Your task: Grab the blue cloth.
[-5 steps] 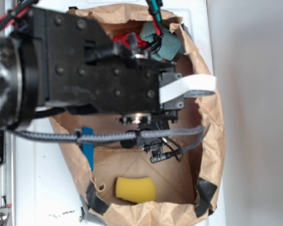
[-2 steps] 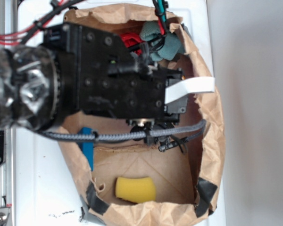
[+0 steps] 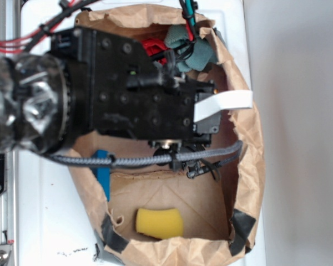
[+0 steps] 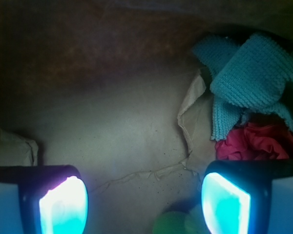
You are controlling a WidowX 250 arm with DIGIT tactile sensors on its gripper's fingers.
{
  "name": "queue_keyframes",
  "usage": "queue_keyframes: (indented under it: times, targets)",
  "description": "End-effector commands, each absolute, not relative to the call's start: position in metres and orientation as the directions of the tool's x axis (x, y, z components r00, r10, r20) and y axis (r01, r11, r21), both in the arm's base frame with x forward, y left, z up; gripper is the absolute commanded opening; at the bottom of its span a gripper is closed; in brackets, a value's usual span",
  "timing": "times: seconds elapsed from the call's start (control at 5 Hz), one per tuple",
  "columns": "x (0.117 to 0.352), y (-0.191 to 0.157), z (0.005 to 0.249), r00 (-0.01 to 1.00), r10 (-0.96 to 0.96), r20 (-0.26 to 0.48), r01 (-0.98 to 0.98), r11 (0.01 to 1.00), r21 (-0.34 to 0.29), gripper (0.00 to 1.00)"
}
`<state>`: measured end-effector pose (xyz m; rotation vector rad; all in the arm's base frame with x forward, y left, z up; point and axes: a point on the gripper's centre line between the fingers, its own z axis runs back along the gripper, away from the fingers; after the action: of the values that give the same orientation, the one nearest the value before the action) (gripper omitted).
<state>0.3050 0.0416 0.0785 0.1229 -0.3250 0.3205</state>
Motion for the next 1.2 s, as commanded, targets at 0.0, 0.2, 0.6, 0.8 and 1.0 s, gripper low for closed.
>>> queue_keyframes:
  times: [0.0,0.2,0.6,0.8,1.0]
  targets:
    - [0.31,0.052,0.087,0.874,0.291,0.388,-0.334,0.941,0.046,1.0]
    - [0.301,0.062,0.087,0.877,0.232,0.42,-0.286,0.956,0.069,1.0]
    - [0.314,0.093,0.106,0.882,0.264,0.391,-0.296,0.955,0.022,1.0]
    - [0.333,0.104,0.108,0.87,0.299,0.392,-0.329,0.944,0.009,1.0]
    - [0.336,0.104,0.102,0.862,0.289,0.416,-0.327,0.945,0.024,1.0]
